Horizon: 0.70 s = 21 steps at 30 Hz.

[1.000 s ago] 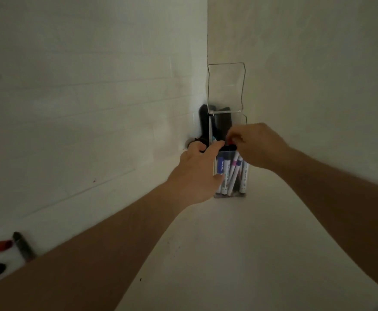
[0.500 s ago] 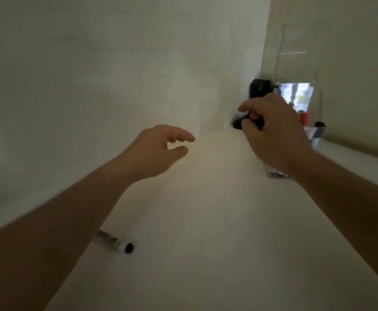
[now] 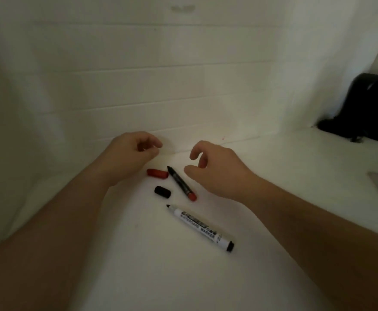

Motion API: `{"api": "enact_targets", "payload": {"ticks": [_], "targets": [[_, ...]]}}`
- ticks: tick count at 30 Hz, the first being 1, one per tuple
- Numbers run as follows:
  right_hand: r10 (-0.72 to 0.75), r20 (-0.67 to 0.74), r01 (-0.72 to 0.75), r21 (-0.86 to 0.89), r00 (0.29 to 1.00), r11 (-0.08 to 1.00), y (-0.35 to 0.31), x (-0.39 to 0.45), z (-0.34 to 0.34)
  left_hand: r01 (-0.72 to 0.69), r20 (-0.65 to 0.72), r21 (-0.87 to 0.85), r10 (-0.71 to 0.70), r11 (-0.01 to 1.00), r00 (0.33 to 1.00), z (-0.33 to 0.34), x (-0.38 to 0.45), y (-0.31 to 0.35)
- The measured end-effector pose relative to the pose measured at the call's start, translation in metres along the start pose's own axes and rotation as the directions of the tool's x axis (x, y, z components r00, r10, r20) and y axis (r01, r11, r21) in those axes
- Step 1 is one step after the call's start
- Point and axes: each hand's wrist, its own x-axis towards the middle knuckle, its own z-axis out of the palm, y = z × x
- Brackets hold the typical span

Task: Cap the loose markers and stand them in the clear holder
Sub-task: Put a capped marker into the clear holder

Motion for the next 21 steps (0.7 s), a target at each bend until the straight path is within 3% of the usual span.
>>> {"api": "enact_targets", "payload": {"ticks": [6, 9, 13, 15, 17, 19, 21], "targets": [[0.046, 0.117, -0.034, -0.097, 0.992, 0.995, -0.005, 0.006, 0.025, -0.080, 0.054, 0.111, 0.075, 0.991, 0.996, -0.002, 0.000, 0.001], [0.062, 0.141, -0.040, -0.155, 0.988, 0.987, 0.004, 0.003, 0.015, -0.048, 0.160, 0.109, 0.030, 0.993, 0.987, -0.001, -0.002, 0.003], [0.085, 0.109, -0.038, -0.377, 0.990, 0.925, 0.033, -0.009, -0.017, -0.060, 0.276, 0.298, -0.026, 0.953, 0.961, 0.003, -0.003, -0.002], [0.128, 0.076, -0.082, -0.440, 0.989, 0.894, 0.052, -0.020, -0.036, -0.047, 0.222, 0.293, -0.020, 0.955, 0.975, 0.007, -0.002, -0.002], [0.150, 0.014, -0.129, -0.438, 0.989, 0.890, 0.075, -0.030, -0.056, -0.015, 0.126, 0.174, -0.007, 0.985, 0.992, 0.014, -0.001, 0.007], [0.176, -0.061, -0.186, -0.359, 0.983, 0.914, 0.096, -0.041, -0.074, -0.024, 0.048, 0.032, 0.023, 0.999, 0.999, 0.024, -0.002, 0.026], [0.215, -0.126, -0.237, -0.193, 0.968, 0.952, 0.112, -0.054, -0.086, -0.068, 0.026, 0.008, 0.068, 0.998, 0.997, 0.032, -0.001, 0.048]]}}
